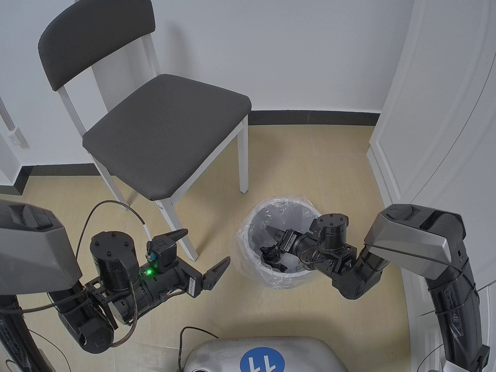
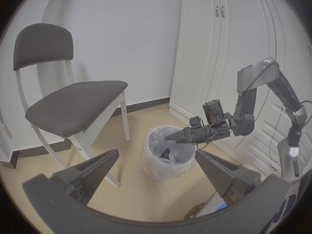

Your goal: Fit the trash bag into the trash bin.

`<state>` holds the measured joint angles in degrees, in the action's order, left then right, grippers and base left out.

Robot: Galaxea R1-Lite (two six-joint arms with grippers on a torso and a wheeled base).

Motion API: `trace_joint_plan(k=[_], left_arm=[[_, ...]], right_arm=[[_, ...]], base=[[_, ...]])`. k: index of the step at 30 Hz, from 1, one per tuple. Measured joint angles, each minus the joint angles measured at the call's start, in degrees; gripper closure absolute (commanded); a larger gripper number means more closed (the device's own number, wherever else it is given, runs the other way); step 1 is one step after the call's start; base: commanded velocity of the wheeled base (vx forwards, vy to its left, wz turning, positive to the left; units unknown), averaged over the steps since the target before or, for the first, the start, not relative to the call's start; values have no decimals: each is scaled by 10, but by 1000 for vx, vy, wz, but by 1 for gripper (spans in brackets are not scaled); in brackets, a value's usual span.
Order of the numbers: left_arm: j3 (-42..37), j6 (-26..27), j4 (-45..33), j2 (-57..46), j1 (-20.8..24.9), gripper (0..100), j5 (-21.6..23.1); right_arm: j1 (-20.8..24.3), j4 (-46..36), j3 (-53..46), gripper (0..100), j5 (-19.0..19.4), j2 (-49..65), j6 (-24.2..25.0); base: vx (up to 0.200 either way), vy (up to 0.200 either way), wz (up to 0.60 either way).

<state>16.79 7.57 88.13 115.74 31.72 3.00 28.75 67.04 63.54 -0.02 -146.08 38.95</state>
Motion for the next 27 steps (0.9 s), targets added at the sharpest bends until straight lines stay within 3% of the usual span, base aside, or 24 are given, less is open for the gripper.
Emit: trace_joint_plan(k=[9, 16, 20, 22, 27], left_arm=[[2, 0, 0, -2, -1, 0, -1], [6, -2, 0, -19, -15, 0, -7], [21, -2, -1, -47, -32, 0, -32], [29, -4, -2, -70, -41, 0, -58], [31, -4, -2, -133, -61, 0, -94]], right_arm=[[-3, -27, -84, 0, 0, 121, -117], [-13, -57, -190, 0, -5, 275, -298], [-33, -66, -233, 0, -61, 336, -386], [-45, -68, -252, 0, -96, 362, -403], [-65, -72, -289, 0, -120, 427, -416]], base=[[0, 0, 0], [0, 0, 0], [0, 0, 0], [0, 0, 0], [0, 0, 0]])
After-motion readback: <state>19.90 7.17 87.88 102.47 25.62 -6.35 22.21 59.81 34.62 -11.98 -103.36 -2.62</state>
